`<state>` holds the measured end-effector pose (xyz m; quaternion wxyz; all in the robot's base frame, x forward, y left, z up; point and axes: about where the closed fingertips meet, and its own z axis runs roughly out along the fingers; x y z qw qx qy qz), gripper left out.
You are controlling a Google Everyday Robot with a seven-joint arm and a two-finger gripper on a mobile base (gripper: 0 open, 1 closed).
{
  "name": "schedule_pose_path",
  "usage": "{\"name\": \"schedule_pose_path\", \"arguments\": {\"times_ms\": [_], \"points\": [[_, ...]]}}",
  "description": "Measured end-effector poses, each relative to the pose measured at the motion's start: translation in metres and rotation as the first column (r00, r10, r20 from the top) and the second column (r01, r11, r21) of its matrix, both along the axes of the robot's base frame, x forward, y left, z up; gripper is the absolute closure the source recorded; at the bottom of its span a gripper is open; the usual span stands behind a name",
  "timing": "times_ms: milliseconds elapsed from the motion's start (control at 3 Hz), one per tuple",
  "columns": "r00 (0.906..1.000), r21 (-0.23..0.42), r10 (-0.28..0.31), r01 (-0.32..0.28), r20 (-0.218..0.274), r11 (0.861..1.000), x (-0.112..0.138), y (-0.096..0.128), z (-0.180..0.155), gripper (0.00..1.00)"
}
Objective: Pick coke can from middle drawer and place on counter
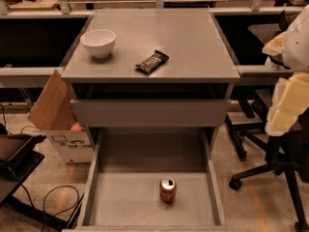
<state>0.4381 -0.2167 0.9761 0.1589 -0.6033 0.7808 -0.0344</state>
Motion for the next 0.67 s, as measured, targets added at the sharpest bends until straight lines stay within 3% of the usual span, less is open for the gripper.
{"name": "schedule_pose_path", "arguments": {"times_ms": [333,667], "points": [[1.0,0.003,0.0,0.0,0.0,1.0,0.0,0.0,-0.001,0.0],[1.0,0.075,0.003,-0.003,-0.003,0.997,-0.001,0.003,-0.037,0.0]]}}
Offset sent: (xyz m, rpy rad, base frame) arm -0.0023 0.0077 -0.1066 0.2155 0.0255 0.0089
